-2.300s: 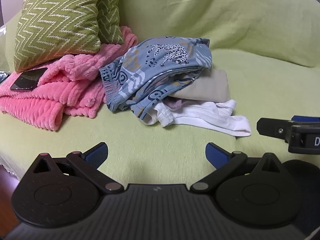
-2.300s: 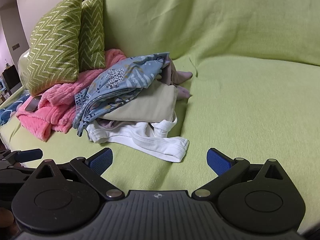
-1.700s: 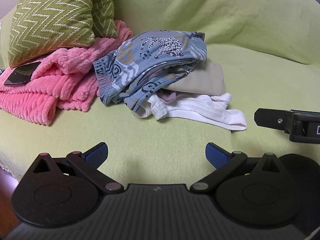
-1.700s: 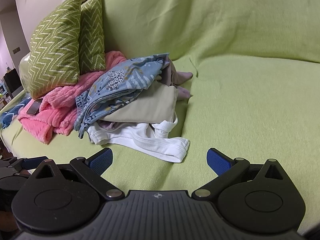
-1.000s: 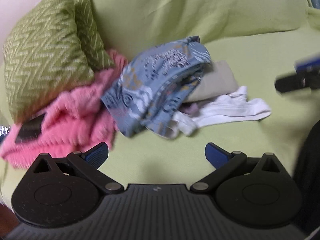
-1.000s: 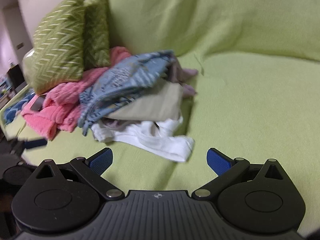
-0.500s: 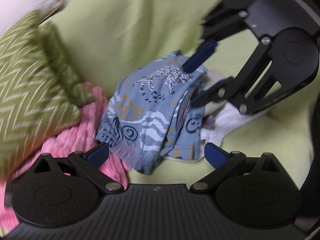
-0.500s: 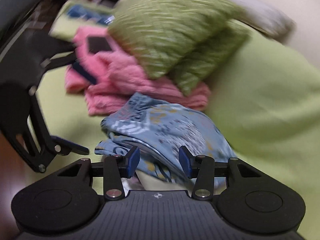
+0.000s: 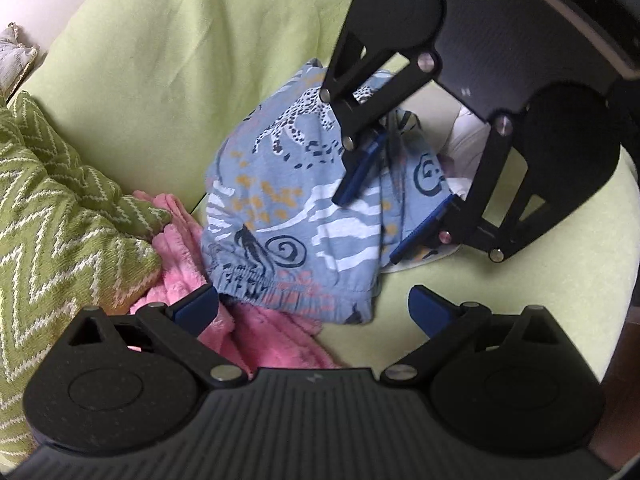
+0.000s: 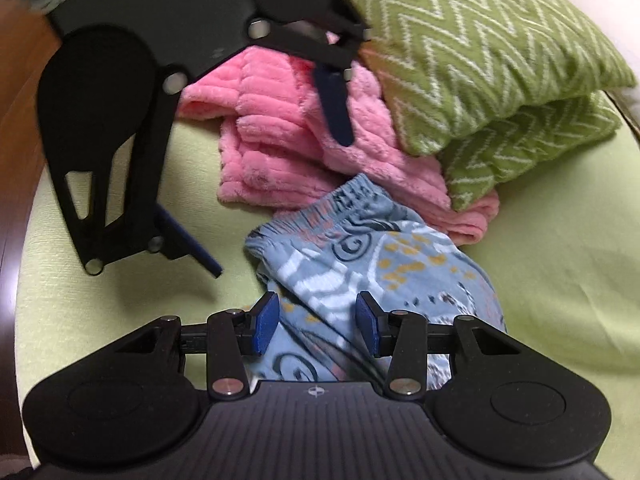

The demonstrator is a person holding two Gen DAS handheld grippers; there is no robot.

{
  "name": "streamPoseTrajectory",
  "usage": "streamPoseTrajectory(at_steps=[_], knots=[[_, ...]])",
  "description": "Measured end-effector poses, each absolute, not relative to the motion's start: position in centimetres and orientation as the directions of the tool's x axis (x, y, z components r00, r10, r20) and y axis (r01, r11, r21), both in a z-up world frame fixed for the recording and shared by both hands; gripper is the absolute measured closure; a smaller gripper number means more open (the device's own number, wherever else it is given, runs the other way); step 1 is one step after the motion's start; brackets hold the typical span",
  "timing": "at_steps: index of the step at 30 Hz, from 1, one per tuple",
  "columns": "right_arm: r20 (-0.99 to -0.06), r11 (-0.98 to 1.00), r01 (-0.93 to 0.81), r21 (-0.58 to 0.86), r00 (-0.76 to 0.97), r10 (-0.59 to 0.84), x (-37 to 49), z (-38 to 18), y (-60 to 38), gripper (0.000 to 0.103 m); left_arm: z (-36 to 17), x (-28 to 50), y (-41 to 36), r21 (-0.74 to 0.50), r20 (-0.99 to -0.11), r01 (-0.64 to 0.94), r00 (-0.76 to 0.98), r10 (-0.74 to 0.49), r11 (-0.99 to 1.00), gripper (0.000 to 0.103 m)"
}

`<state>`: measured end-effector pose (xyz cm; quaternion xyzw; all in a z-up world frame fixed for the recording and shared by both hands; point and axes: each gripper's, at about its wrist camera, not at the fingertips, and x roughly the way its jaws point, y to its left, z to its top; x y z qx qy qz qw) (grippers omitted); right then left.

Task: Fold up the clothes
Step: 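Grasp the blue patterned pants waistband with the right gripper and lift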

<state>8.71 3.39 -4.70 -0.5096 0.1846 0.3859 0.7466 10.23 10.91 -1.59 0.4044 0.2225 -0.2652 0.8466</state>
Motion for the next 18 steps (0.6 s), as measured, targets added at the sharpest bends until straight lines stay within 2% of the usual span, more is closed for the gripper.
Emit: streamPoseTrajectory(at_steps=[1, 3, 4, 7, 11, 18], knots=[[-0.671, 0.174, -0.765, -0.62, 0.633, 0.387, 8.8, -5.0, 3.7, 0.061, -1.7, 10.2, 10.9, 0.57, -0.59, 0.629, 0.761, -0.269, 0.529, 0.003], [-0.668, 0.178, -0.764, -0.62, 0.633, 0.391, 9.0, -5.3, 3.8, 0.079, -1.8, 10.1, 11.0, 0.576, -0.589, 0.631, 0.761, -0.27, 0.52, 0.003], [-0.669, 0.188, -0.768, -0.612, 0.63, 0.393, 9.2, -5.3, 3.7, 0.099, -1.7, 10.4, 11.2, 0.579, -0.591, 0.633, 0.76, -0.27, 0.515, 0.003], [-0.651, 0.236, -0.772, -0.59, 0.628, 0.427, 9.5, -4.6, 2.7, 0.103, -1.4, 11.0, 11.1, 0.601, -0.58, 0.628, 0.768, -0.271, 0.495, 0.003], [-0.594, 0.34, -0.763, -0.549, 0.643, 0.484, 9.5, -2.1, 0.4, 0.103, -0.4, 10.4, 9.7, 0.643, -0.54, 0.607, 0.792, -0.286, 0.467, 0.003], [-0.462, 0.612, -0.723, -0.32, 0.683, 0.565, 9.3, 5.0, -8.1, 0.103, 2.2, 8.7, 5.2, 0.696, -0.475, 0.58, 0.814, -0.334, 0.424, 0.002]])
